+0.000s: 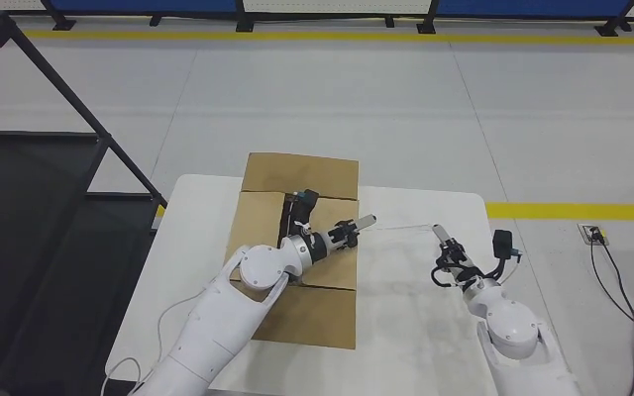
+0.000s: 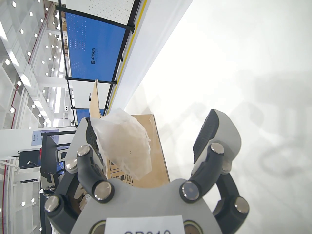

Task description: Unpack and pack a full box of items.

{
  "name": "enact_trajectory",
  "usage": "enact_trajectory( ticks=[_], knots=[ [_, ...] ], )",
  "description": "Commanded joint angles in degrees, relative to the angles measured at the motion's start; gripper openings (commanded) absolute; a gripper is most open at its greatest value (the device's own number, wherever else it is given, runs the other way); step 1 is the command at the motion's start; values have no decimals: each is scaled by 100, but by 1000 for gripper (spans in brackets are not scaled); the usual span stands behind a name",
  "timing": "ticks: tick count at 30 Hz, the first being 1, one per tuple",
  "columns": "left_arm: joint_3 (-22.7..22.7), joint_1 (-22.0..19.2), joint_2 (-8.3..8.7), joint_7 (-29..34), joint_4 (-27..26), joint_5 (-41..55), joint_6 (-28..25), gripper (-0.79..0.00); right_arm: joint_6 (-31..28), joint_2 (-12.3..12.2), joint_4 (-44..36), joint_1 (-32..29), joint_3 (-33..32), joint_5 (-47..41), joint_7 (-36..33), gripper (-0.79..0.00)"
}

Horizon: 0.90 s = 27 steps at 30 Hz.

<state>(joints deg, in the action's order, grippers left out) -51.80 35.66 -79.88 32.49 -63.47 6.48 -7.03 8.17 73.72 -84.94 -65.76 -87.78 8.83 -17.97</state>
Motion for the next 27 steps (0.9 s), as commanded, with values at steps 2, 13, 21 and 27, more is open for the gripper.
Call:
enact_trajectory(
  ticks=[2, 13, 21, 27],
  knots=[
    [-19, 15, -9, -3, -9, -25, 11, 0, 0, -8, 8, 5, -11, -4, -11, 0],
    [-63, 3, -56, 31, -2, -52, 21, 0, -20, -26, -14, -21, -56, -76, 45, 0],
    [-251, 79, -40, 55, -292, -18, 15, 0, 24, -34, 104, 160, 30, -39, -24, 0],
    [-473, 199, 5, 75, -574, -12, 57, 0, 10, -41, 203, 306, 83, -13, -87, 0]
  ],
)
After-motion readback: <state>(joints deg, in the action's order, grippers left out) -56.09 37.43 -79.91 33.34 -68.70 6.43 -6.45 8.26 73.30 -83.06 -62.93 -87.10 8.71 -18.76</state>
